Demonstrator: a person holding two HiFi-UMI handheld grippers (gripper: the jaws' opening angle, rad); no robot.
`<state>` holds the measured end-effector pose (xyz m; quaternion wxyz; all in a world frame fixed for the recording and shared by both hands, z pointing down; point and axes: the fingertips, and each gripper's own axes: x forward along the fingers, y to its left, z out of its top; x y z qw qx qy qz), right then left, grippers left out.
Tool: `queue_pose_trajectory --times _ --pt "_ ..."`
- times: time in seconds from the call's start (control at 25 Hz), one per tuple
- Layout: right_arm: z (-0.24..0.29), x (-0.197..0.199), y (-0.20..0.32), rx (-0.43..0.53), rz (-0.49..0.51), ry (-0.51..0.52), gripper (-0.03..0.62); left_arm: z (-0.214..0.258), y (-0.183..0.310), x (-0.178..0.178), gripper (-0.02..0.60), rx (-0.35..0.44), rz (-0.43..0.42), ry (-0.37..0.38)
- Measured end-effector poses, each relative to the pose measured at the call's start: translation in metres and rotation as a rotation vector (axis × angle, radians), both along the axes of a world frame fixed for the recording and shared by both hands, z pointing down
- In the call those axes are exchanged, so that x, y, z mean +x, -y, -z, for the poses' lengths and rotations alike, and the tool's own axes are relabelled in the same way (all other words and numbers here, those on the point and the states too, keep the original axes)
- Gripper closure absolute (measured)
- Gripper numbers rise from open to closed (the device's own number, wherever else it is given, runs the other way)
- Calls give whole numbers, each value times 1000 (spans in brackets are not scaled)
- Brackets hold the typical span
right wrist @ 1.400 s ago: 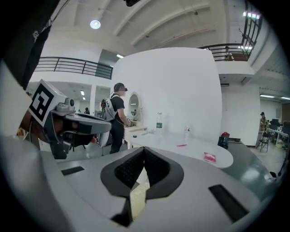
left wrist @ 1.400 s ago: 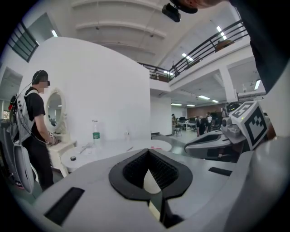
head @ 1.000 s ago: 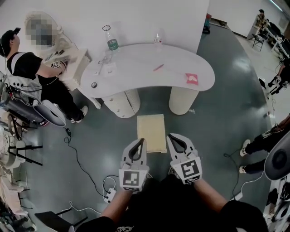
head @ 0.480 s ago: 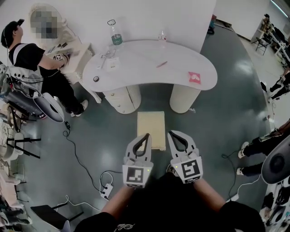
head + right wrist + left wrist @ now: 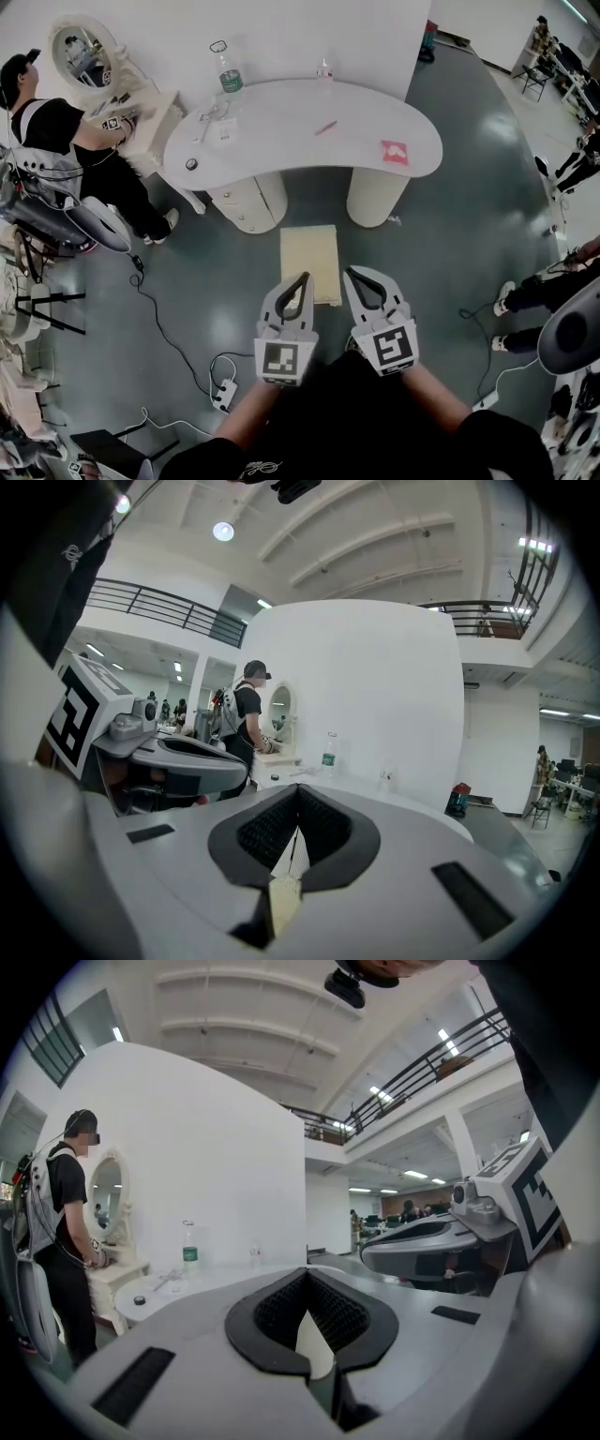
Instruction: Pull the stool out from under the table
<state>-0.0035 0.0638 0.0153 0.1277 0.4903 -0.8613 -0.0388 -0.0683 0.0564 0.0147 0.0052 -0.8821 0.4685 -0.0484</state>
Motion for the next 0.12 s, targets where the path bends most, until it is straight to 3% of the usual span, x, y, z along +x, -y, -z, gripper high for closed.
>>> queue_pose_trajectory --times 0.12 --pt "4 2 -1 23 5 -12 588 3 -1 5 575 22 -11 8"
